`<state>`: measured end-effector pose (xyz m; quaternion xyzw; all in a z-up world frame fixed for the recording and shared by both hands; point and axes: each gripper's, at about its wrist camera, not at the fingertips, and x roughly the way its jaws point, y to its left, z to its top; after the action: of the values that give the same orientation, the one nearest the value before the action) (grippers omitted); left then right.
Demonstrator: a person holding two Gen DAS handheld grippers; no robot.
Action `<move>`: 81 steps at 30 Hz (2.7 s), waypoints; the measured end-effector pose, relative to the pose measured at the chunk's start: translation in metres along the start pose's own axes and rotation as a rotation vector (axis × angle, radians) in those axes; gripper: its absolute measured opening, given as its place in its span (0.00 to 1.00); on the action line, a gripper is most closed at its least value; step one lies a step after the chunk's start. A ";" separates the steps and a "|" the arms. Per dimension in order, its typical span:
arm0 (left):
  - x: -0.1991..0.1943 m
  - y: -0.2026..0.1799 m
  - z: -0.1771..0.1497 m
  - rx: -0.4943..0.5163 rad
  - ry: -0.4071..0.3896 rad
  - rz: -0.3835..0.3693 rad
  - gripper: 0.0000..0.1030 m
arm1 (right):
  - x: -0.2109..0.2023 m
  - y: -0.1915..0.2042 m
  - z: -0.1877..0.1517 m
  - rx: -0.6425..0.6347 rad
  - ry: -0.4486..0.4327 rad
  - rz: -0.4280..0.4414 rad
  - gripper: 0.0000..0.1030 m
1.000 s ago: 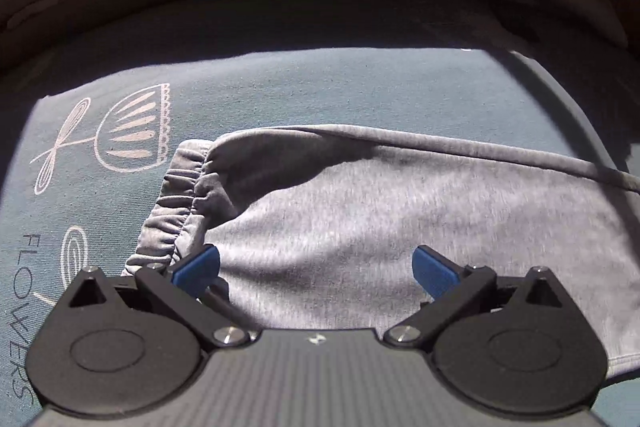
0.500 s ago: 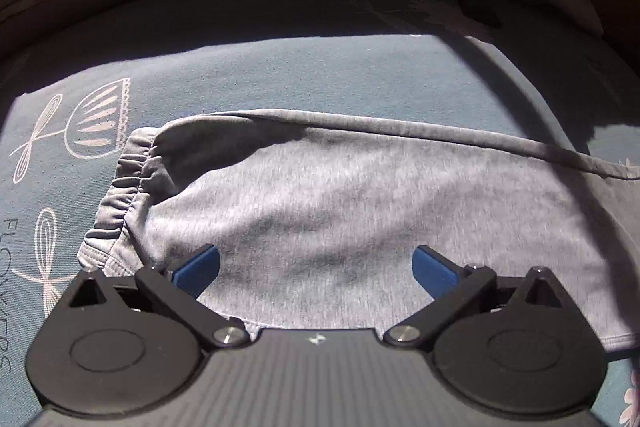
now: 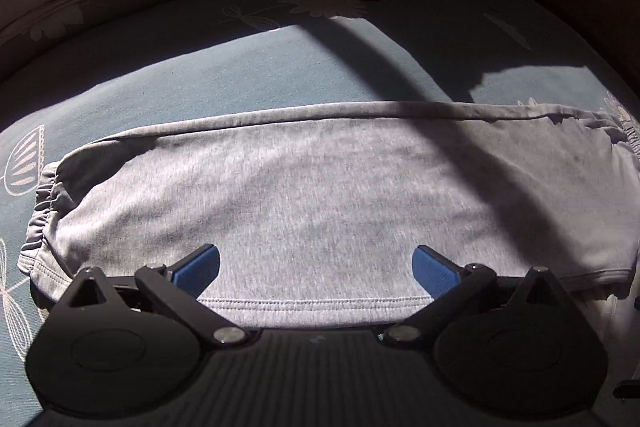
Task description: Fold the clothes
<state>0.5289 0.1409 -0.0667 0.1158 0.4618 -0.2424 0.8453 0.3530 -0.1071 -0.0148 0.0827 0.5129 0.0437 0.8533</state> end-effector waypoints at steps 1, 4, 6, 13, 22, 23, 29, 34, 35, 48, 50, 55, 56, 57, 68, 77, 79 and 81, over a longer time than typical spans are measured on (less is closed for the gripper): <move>-0.006 -0.006 -0.001 0.013 -0.001 -0.001 0.99 | -0.001 0.000 -0.003 0.004 0.001 0.014 1.00; -0.020 -0.024 -0.003 -0.004 0.011 -0.032 0.99 | -0.007 0.003 -0.009 -0.006 -0.003 0.051 1.00; -0.020 -0.040 -0.001 -0.014 0.025 -0.072 0.99 | -0.017 0.004 -0.014 -0.042 -0.024 0.068 1.00; 0.018 -0.160 0.017 0.102 -0.007 -0.198 0.99 | -0.048 -0.023 -0.042 -0.105 -0.058 0.076 1.00; 0.069 -0.247 -0.019 0.255 0.035 -0.136 0.99 | -0.083 -0.102 -0.091 -0.057 -0.066 0.013 1.00; 0.072 -0.241 -0.024 0.231 0.067 -0.117 0.99 | -0.085 -0.110 -0.095 -0.041 -0.068 0.000 1.00; 0.047 -0.239 -0.012 0.189 0.142 -0.030 0.99 | -0.102 -0.164 -0.114 0.066 -0.074 -0.044 1.00; 0.018 -0.299 0.007 0.147 0.068 -0.179 0.99 | -0.108 -0.193 -0.116 0.084 -0.090 -0.062 1.00; 0.016 -0.314 0.006 0.130 0.070 -0.242 0.99 | -0.109 -0.197 -0.117 0.090 -0.094 -0.063 1.00; 0.053 -0.387 -0.031 0.094 0.232 -0.438 0.99 | -0.110 -0.234 -0.146 0.082 -0.032 -0.099 1.00; 0.042 -0.382 -0.026 0.082 0.208 -0.438 0.99 | -0.112 -0.241 -0.150 0.082 -0.028 -0.119 1.00; 0.031 -0.375 -0.025 0.058 0.203 -0.428 0.99 | -0.113 -0.261 -0.147 0.103 -0.049 -0.156 1.00; 0.031 -0.376 -0.027 0.057 0.210 -0.424 0.99 | -0.111 -0.265 -0.145 0.106 -0.061 -0.156 1.00; 0.032 -0.377 -0.028 0.063 0.214 -0.417 0.99 | -0.106 -0.270 -0.143 0.106 -0.073 -0.148 1.00; 0.032 -0.402 0.002 0.094 0.155 -0.475 0.99 | -0.082 -0.309 -0.158 0.110 -0.015 -0.152 1.00; 0.089 -0.473 0.045 0.189 0.144 -0.564 0.99 | -0.072 -0.302 -0.158 0.130 -0.037 -0.206 1.00; 0.101 -0.483 0.046 0.183 0.166 -0.584 0.99 | -0.072 -0.301 -0.160 0.133 -0.051 -0.213 1.00; 0.115 -0.493 0.047 0.177 0.193 -0.601 0.99 | -0.072 -0.301 -0.162 0.131 -0.064 -0.212 1.00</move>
<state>0.3607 -0.3358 -0.1230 0.0695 0.5304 -0.5083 0.6749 0.1734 -0.3983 -0.0827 0.0850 0.4929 -0.0830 0.8619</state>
